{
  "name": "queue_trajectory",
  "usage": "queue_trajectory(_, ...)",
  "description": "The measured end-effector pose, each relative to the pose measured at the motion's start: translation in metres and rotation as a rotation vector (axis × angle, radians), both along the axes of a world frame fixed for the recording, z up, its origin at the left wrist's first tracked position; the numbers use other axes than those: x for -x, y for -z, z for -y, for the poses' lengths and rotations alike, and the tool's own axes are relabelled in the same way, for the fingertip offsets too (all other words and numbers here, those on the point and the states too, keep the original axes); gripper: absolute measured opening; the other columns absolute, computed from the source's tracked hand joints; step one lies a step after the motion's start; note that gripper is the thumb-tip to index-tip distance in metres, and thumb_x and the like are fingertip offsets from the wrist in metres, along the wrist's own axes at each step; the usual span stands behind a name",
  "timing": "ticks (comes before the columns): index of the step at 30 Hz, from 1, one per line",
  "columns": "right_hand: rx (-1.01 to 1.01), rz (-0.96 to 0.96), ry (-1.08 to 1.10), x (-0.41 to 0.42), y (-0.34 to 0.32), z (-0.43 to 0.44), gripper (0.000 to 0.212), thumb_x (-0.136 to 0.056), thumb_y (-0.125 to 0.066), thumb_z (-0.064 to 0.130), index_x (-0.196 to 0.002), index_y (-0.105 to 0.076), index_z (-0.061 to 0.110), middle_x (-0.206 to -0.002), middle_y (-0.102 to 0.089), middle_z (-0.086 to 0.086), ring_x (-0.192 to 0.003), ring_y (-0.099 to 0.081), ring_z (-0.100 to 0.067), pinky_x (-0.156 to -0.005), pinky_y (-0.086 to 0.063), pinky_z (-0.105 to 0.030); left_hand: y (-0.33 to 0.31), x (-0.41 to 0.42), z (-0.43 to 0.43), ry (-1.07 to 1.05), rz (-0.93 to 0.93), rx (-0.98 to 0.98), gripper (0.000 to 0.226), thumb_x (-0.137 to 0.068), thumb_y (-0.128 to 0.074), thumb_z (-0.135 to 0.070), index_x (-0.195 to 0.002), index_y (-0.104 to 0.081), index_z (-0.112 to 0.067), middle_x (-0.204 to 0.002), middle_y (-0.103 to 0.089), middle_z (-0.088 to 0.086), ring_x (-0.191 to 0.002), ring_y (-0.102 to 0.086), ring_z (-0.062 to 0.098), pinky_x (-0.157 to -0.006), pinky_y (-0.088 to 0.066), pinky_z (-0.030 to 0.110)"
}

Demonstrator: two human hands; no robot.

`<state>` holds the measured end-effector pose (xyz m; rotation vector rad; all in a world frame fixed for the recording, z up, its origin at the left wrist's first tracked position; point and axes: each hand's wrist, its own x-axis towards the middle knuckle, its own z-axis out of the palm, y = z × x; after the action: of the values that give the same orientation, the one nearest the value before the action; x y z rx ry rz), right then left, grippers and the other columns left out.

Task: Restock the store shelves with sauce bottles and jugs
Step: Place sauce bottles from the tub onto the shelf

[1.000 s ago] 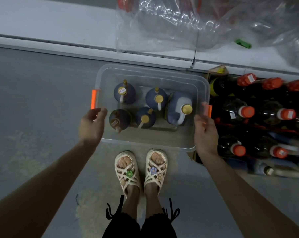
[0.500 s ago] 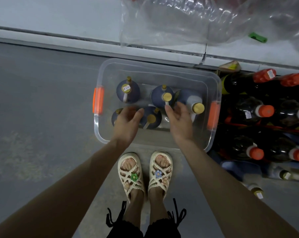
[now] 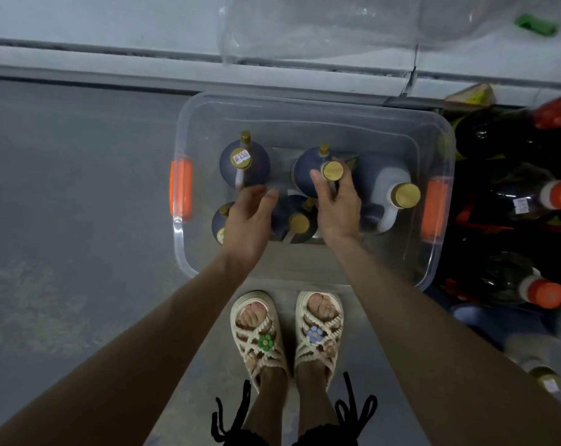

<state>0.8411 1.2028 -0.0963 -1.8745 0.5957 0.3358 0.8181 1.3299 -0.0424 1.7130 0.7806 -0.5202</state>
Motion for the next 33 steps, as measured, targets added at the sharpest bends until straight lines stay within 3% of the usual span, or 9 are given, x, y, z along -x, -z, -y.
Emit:
queue_trajectory(2, -0.004, -0.003, -0.006, -0.001, -0.002, 0.002, 0.045, -0.096, -0.057, 0.027, -0.137, -0.047, 0.012, -0.133, -0.057, -0.007, -0.125, -0.049, -0.019, -0.096, -0.034, -0.017, -0.001, 0.000, 0.000, -0.008, -0.013, 0.009, 0.036, -0.099, -0.046, -0.032, -0.129, -0.053, -0.013, -0.110, -0.059, 0.000, -0.100, -0.056, 0.012, -0.084, -0.045, 0.025)
queue_trajectory(8, -0.025, -0.057, -0.080, -0.016, -0.020, 0.017, 0.038, -0.094, -0.060, 0.028, -0.129, -0.055, 0.014, -0.120, -0.063, -0.004, -0.111, -0.055, -0.016, -0.083, -0.035, -0.013, -0.019, -0.002, -0.004, -0.023, -0.010, 0.033, 0.033, -0.100, -0.046, -0.031, -0.127, -0.053, -0.015, -0.099, -0.056, -0.012, -0.095, -0.055, 0.005, -0.088, -0.046, 0.026)
queue_trajectory(12, -0.023, 0.013, -0.093, -0.017, -0.054, 0.022, 0.030, -0.092, -0.062, 0.028, -0.119, -0.061, 0.014, -0.109, -0.065, 0.000, -0.104, -0.056, -0.016, -0.088, -0.044, -0.026, -0.047, -0.005, -0.005, 0.011, 0.018, 0.019, 0.032, -0.100, -0.046, -0.031, -0.126, -0.053, -0.016, -0.102, -0.057, -0.008, -0.095, -0.054, 0.006, -0.078, -0.045, 0.019)
queue_trajectory(16, -0.057, 0.072, -0.102, -0.022, -0.118, 0.030, 0.019, -0.092, -0.063, 0.020, -0.109, -0.064, 0.012, -0.097, -0.063, 0.007, -0.085, -0.056, 0.002, -0.077, -0.041, -0.010, -0.092, -0.006, -0.001, 0.051, 0.039, 0.033, 0.028, -0.099, -0.046, -0.033, -0.124, -0.053, -0.022, -0.099, -0.057, -0.011, -0.087, -0.054, 0.000, -0.072, -0.043, 0.017)
queue_trajectory(20, -0.099, 0.110, -0.133, -0.030, -0.211, 0.045, 0.017, -0.093, -0.062, 0.023, -0.109, -0.065, 0.018, -0.101, -0.065, 0.007, -0.094, -0.058, -0.002, -0.075, -0.044, -0.007, -0.160, -0.015, 0.009, 0.065, 0.087, 0.026, 0.036, -0.097, -0.050, -0.034, -0.129, -0.053, -0.018, -0.106, -0.056, -0.007, -0.098, -0.053, 0.008, -0.085, -0.041, 0.023)
queue_trajectory(24, -0.116, 0.173, -0.182, -0.045, -0.324, 0.062, 0.006, -0.092, -0.062, 0.027, -0.098, -0.065, 0.029, -0.099, -0.068, 0.006, -0.095, -0.062, -0.007, -0.080, -0.049, -0.024, -0.256, -0.034, 0.022, 0.112, 0.163, 0.073, 0.041, -0.095, -0.055, -0.031, -0.133, -0.049, -0.015, -0.111, -0.057, -0.004, -0.100, -0.054, 0.008, -0.077, -0.042, 0.013)
queue_trajectory(27, -0.144, 0.267, -0.201, -0.057, -0.427, 0.074, 0.010, -0.093, -0.061, 0.022, -0.093, -0.064, 0.032, -0.097, -0.068, 0.007, -0.092, -0.061, -0.003, -0.076, -0.048, -0.017, -0.341, -0.047, 0.027, 0.189, 0.224, 0.148, 0.050, -0.091, -0.060, -0.040, -0.135, -0.047, -0.020, -0.122, -0.057, -0.001, -0.105, -0.056, 0.012, -0.082, -0.042, 0.020)
queue_trajectory(30, -0.186, 0.343, -0.253, -0.069, -0.525, 0.080, 0.011, -0.096, -0.057, 0.015, -0.091, -0.060, 0.024, -0.088, -0.064, 0.012, -0.079, -0.058, 0.008, -0.067, -0.044, -0.010, -0.420, -0.060, 0.030, 0.265, 0.297, 0.210, 0.085, -0.068, -0.073, -0.059, -0.139, -0.042, -0.024, -0.130, -0.050, -0.004, -0.117, -0.052, 0.011, -0.090, -0.042, 0.021)
queue_trajectory(33, -0.144, 0.448, -0.291, -0.073, -0.639, 0.089, 0.006, -0.097, -0.056, 0.021, -0.092, -0.060, 0.020, -0.084, -0.063, 0.013, -0.071, -0.057, 0.009, -0.058, -0.043, -0.012, -0.522, -0.072, 0.038, 0.398, 0.395, 0.260, 0.108, -0.052, -0.076, -0.061, -0.144, -0.033, -0.023, -0.139, -0.044, -0.004, -0.126, -0.047, 0.013, -0.103, -0.041, 0.033)
